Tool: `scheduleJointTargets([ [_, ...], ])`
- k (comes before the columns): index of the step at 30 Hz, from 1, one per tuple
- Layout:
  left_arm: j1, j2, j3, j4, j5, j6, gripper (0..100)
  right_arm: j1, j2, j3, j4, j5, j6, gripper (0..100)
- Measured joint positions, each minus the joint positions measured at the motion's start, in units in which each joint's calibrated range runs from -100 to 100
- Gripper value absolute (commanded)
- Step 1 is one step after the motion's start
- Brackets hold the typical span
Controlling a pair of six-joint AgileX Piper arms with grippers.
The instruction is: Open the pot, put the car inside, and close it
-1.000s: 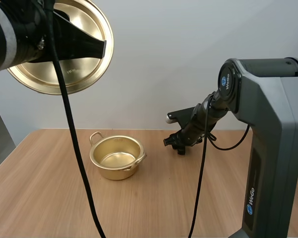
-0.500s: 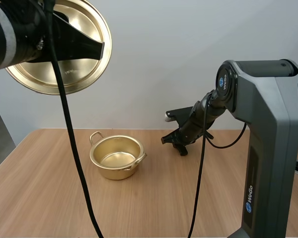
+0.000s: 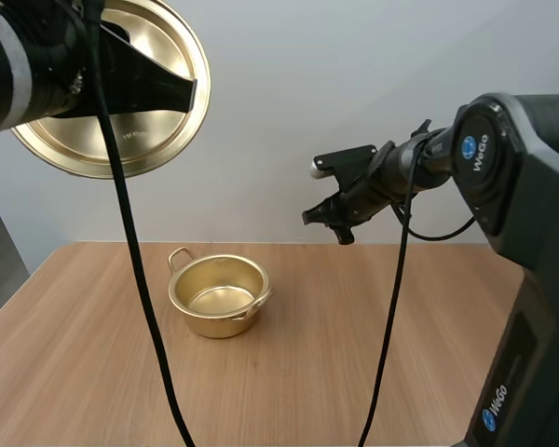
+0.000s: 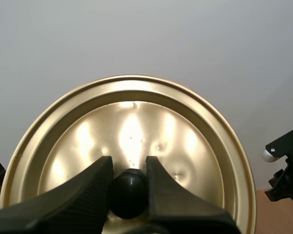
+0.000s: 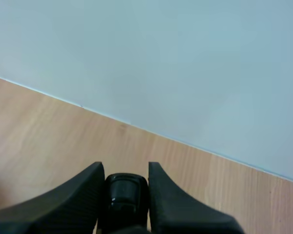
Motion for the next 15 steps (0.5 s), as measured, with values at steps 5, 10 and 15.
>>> scheduleJointTargets([
  [5,0.69,0.0,0.0,-0.3,0.0,-0.4,0,2.0,-5.7,0.0,8.4,12.2,-7.1,0],
  [10,0.96,0.0,0.0,-1.4,1.9,-0.4,0,5.1,-4.8,0.5,16.9,25.4,-14.8,0],
  [15,0.96,0.0,0.0,-1.9,1.9,-0.4,0,9.5,-2.2,0.5,25.5,36.0,-22.0,0],
])
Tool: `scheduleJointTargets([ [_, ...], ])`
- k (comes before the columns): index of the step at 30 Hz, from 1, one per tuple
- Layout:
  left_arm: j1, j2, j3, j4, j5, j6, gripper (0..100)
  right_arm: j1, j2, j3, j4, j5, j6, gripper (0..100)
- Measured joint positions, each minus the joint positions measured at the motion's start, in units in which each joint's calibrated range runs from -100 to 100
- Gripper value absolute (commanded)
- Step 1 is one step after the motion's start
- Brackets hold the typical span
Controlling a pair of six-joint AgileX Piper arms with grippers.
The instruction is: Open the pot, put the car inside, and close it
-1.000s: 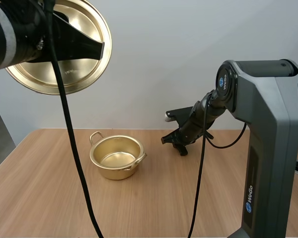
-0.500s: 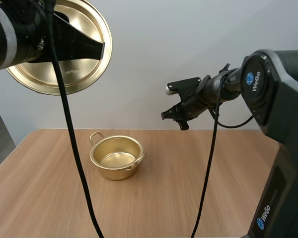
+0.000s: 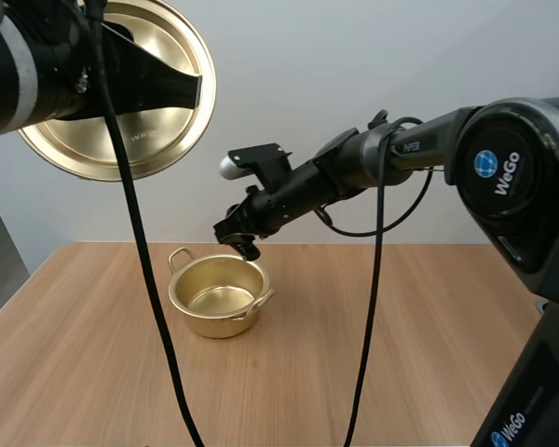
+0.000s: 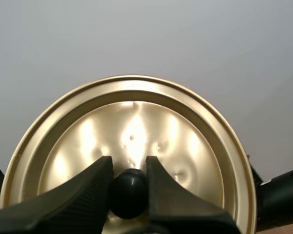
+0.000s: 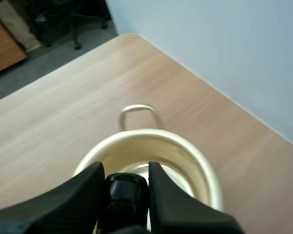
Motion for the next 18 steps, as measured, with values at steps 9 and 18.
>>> scheduleJointTargets([
  [9,1.21,0.0,0.0,-2.9,2.5,0.0,0,3.0,7.0,0.0,8.3,-6.4,-9.1,0],
  [18,3.14,0.0,0.0,-7.3,4.5,0.3,0,3.0,10.6,0.0,8.0,-7.0,-11.1,0],
])
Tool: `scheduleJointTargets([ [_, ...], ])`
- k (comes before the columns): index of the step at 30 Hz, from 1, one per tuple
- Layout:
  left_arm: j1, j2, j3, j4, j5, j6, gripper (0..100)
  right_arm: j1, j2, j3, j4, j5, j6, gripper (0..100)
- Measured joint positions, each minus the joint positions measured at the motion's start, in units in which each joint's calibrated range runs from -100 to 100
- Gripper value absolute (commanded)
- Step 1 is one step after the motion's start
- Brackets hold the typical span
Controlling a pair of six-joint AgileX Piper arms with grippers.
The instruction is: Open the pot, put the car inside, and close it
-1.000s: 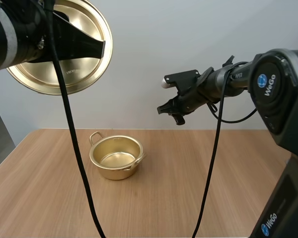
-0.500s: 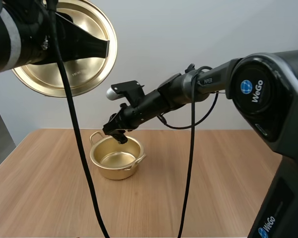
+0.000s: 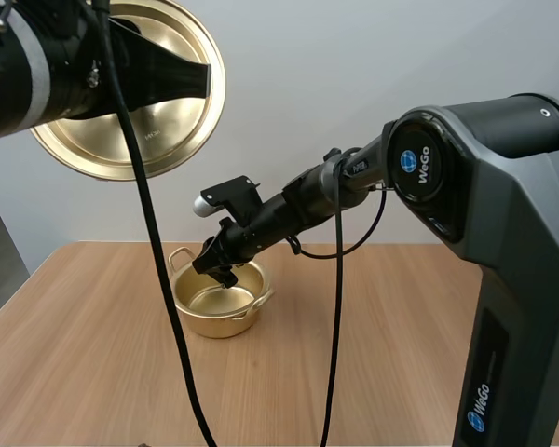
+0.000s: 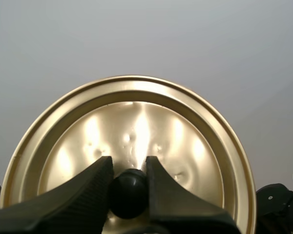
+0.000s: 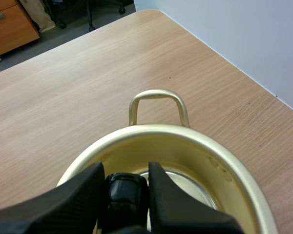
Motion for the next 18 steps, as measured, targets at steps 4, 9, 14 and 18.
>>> scheduleJointTargets([
  [4,0.34,0.0,0.0,-0.7,2.2,0.0,0,0.0,1.5,0.0,-0.1,-0.8,-1.7,0],
  [9,0.34,0.0,0.0,-0.9,3.3,0.0,0,0.0,2.8,0.0,-0.1,-1.8,-3.5,0],
  [14,0.34,0.0,0.0,-0.9,4.5,0.0,0,0.0,3.9,0.0,-0.4,-1.8,-5.3,0],
  [18,0.34,0.0,0.0,-0.9,4.8,0.0,0,0.0,4.4,0.0,-1.2,-3.1,-6.4,40],
])
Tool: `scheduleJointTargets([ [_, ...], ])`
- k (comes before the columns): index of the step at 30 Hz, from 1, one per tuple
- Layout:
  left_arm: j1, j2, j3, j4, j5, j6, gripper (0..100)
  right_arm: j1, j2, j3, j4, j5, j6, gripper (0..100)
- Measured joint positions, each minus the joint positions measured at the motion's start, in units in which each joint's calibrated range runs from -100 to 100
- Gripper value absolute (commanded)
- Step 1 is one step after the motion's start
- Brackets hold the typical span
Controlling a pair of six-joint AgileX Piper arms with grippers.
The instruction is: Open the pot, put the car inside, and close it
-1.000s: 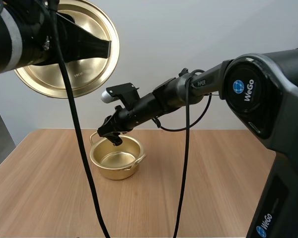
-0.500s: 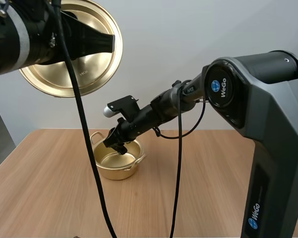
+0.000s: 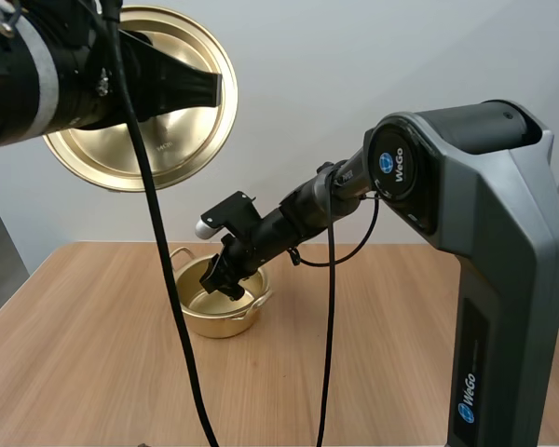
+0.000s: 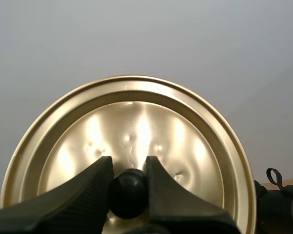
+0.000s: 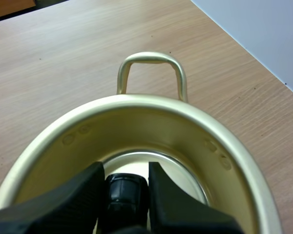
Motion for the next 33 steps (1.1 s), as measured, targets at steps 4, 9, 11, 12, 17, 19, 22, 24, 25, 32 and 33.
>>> scheduleJointTargets([
  [4,0.0,0.0,0.0,-0.1,0.6,0.0,0,0.0,0.2,0.0,0.0,-0.9,0.0,75],
  [9,0.0,0.0,0.0,-0.2,0.6,0.0,0,0.0,0.2,0.0,0.3,-1.3,0.2,67],
  [11,0.0,0.0,0.0,-0.2,0.6,0.0,0,0.0,0.2,0.0,0.3,-1.3,0.2,40],
  [12,0.0,0.0,0.0,-0.2,0.6,0.0,0,0.0,0.1,0.0,0.3,-1.3,0.2,25],
  [17,0.0,0.0,0.0,-1.3,-0.3,2.0,0,-0.2,-2.3,0.0,0.9,-4.5,0.4,0],
  [19,0.0,0.0,0.0,-1.6,-1.4,2.3,0,-0.8,-4.1,0.0,1.4,-6.1,0.4,0],
  [22,0.0,0.0,0.0,-1.8,-5.1,2.3,0,-2.4,-7.4,0.0,2.9,-7.4,0.4,0],
  [24,0.0,0.7,0.0,-2.2,-6.2,2.9,0,-4.0,-10.0,0.0,3.0,-7.8,1.2,0],
  [25,0.0,1.1,0.0,-2.7,-6.0,3.8,0,-5.0,-11.3,0.0,3.0,-7.8,2.1,0],
  [32,0.0,8.7,0.9,-4.2,1.5,10.5,0,-13.0,-19.3,0.0,4.2,1.0,7.2,0],
  [33,0.0,10.0,1.5,-4.7,1.8,11.6,0,-13.9,-20.4,0.0,4.6,3.2,7.2,0],
])
